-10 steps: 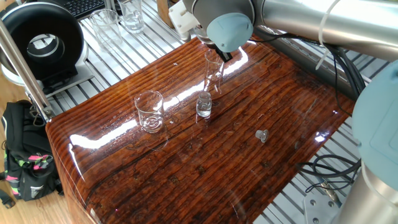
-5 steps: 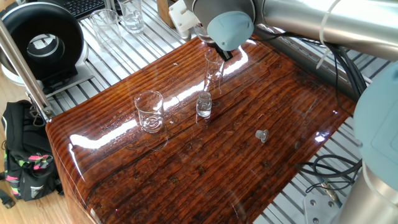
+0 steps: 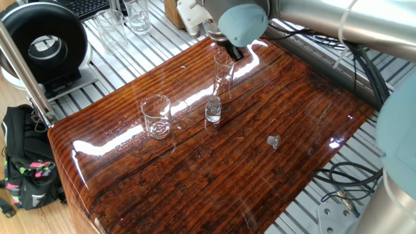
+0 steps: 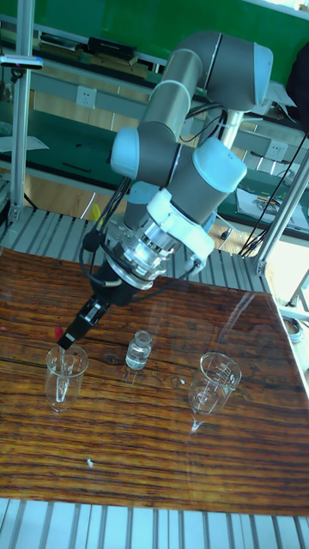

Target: Transfer liquid using a dropper

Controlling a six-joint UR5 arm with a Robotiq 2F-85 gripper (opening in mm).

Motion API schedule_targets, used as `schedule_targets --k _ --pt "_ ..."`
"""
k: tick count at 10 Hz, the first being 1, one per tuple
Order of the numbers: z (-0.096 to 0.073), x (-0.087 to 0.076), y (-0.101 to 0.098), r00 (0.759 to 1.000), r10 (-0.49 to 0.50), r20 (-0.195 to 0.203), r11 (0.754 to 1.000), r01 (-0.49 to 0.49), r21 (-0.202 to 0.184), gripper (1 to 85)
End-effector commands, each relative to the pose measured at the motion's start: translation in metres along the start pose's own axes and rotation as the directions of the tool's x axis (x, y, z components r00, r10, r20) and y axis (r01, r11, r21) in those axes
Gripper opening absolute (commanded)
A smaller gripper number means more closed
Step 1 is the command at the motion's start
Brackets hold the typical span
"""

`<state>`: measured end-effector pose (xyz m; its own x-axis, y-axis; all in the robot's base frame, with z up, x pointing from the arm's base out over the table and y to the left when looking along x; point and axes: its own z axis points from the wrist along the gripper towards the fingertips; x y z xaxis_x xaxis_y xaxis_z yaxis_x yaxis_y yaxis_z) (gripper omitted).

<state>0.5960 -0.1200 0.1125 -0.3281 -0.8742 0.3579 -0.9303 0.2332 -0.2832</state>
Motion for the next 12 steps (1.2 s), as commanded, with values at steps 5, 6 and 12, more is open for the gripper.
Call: schedule_targets --k 5,6,12 --pt "-0.019 0.016 0.0 0.989 0.11 0.094 0.992 -0.115 0.047 42.7" --pt "-0.022 0.016 -0.003 0.985 0.133 0.11 0.988 -0.141 0.061 42.7" --pt "-0.023 0.027 0.024 0.906 0.343 0.247 0.931 -0.362 0.035 41.7"
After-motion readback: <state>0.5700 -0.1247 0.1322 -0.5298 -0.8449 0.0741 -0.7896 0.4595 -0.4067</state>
